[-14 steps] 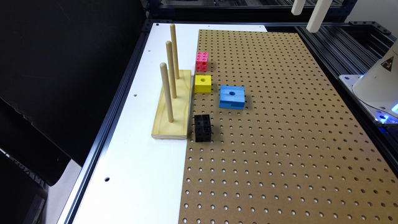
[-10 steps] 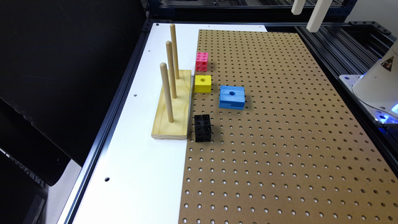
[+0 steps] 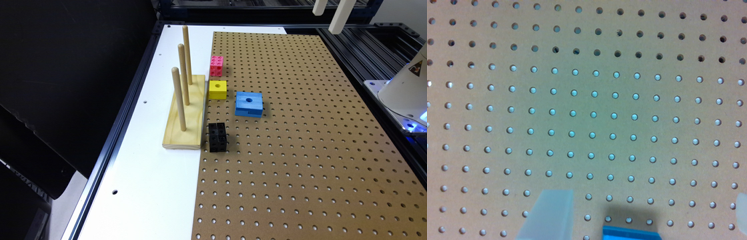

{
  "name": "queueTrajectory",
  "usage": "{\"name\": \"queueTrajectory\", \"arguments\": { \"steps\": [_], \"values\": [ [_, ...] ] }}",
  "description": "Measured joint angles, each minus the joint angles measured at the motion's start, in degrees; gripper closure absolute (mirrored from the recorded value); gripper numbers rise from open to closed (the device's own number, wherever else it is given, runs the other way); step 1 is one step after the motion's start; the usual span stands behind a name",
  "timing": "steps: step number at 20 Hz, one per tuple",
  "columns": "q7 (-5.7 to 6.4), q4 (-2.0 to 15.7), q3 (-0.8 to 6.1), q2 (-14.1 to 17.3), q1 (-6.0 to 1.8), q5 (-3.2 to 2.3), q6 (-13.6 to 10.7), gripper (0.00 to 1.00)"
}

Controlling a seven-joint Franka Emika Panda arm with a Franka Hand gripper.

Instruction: Pick up pink flower.

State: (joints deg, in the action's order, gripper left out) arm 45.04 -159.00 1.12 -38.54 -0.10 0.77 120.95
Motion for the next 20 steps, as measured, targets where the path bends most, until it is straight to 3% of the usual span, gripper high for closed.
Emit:
{"name": "queueTrajectory", "arguments": {
  "steps": [8, 20],
  "values": [
    [-0.62, 0.02, -0.04, -0.03, -1.36, -0.08, 0.22, 0.0],
    [-1.29, 0.07, -0.05, 0.04, -2.6, -0.14, 1.26, 0.0]
  ]
}}
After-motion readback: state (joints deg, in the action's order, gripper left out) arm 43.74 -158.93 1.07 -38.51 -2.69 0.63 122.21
